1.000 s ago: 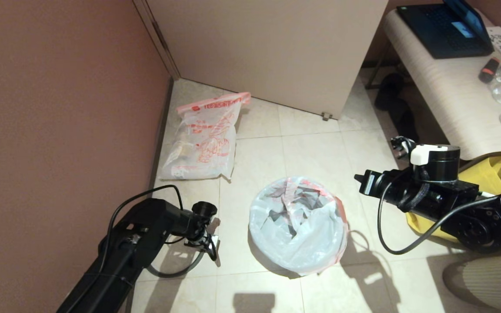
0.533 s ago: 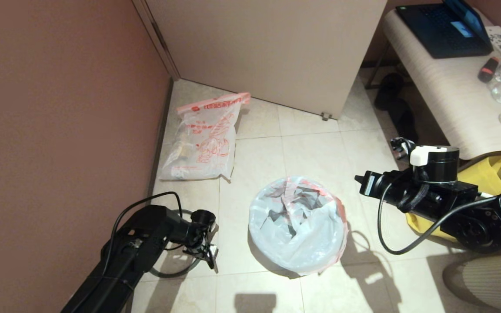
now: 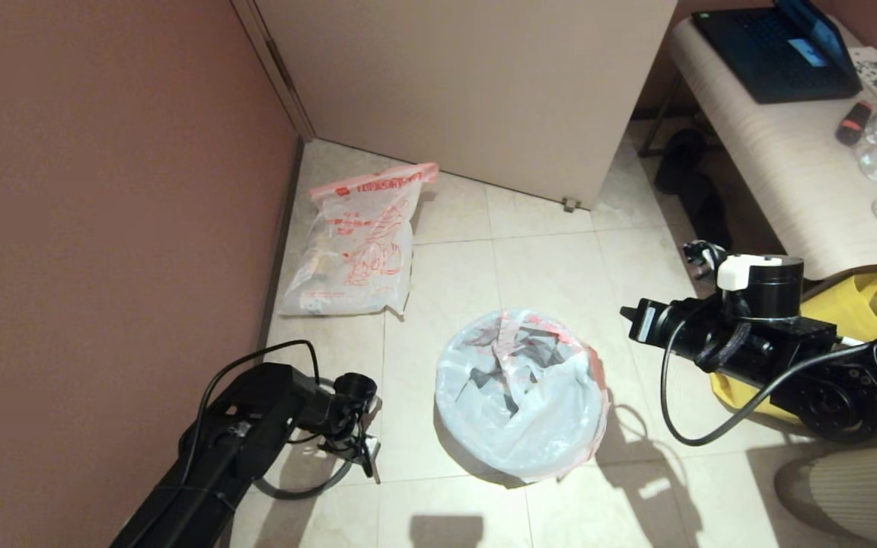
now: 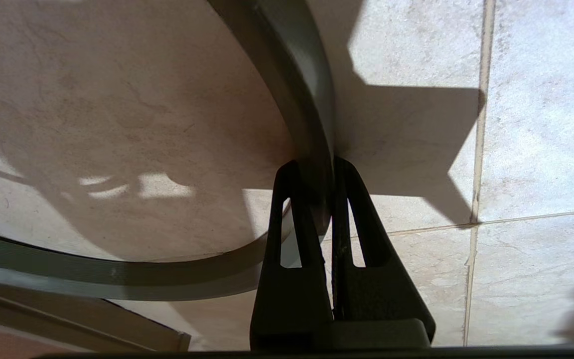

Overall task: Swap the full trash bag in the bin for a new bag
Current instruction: Place the trash can ring on the trash can

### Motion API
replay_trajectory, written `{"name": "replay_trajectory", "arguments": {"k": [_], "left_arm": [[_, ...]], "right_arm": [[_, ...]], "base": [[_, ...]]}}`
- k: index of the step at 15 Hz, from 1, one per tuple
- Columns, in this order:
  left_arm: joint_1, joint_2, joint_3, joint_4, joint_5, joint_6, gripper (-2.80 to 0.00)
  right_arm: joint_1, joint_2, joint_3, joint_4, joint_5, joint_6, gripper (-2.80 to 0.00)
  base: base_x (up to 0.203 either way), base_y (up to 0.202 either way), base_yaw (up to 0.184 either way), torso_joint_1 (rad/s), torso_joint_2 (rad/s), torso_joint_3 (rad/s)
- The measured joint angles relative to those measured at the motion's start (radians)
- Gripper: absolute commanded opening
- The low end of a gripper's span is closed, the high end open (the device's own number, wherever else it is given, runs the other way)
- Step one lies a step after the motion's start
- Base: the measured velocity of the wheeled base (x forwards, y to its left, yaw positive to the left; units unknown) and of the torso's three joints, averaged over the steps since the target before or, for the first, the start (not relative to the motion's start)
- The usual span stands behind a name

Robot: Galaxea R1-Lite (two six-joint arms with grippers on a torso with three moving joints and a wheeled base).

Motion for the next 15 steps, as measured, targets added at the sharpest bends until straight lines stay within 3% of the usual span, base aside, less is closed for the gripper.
{"name": "replay_trajectory", "arguments": {"k": [4,7,12,15], "left_arm": [[-0.006,-0.011,0.002,-0.004,0.001,-0.010,-2.80],[-0.048,-0.072,0.021,0.001,0.026,-0.096,-2.80],[-0.125,-0.308,0.073,0.133,0.099,-0.157,-2.80],[-0.162,-0.483,0.098,0.299,0.195,-0.205,-2.80]], "right_arm": [[0.000,-0.001,-0.001,0.000,0.000,0.000,-2.80],[-0.005,-0.009,-0.001,0.000,0.000,0.000,-2.80],[-0.024,-0.089,0.001,0.004,0.000,0.002,-2.80],[-0.035,-0.154,0.001,0.007,0.000,0.002,-2.80]], "base": [[0.000,0.000,0.000,0.000,0.00,0.000],[0.000,0.000,0.000,0.000,0.00,0.000],[0.000,0.000,0.000,0.000,0.00,0.000],[0.000,0.000,0.000,0.000,0.00,0.000]]}}
